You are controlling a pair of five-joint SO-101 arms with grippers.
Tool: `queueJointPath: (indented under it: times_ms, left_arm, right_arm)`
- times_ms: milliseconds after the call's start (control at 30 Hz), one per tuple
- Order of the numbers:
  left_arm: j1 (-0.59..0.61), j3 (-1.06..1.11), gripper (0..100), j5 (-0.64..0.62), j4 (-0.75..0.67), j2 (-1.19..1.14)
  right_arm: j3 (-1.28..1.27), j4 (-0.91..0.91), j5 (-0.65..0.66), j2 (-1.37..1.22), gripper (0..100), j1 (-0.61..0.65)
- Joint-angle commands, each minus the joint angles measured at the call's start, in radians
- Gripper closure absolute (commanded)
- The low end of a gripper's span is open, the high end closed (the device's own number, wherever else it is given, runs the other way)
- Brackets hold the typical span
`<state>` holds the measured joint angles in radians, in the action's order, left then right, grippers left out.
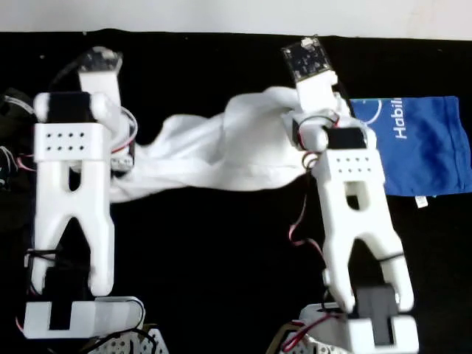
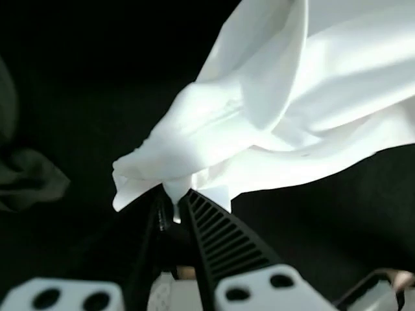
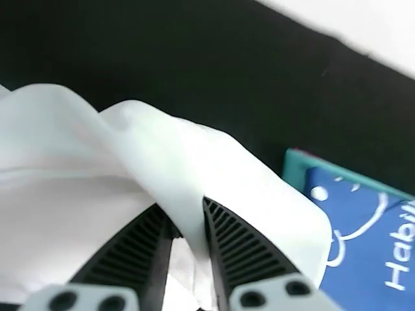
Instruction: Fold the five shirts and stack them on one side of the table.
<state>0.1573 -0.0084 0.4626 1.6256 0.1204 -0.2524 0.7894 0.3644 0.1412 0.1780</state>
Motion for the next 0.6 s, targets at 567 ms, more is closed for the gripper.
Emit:
queueJointPath:
  times_ms: [567]
  left_arm:
    - [-0.002,0.504,99,-0.003,-0.221,0.05]
  right_arm:
    - [0.058,0.323,0.009,0.255,85.0,0.068]
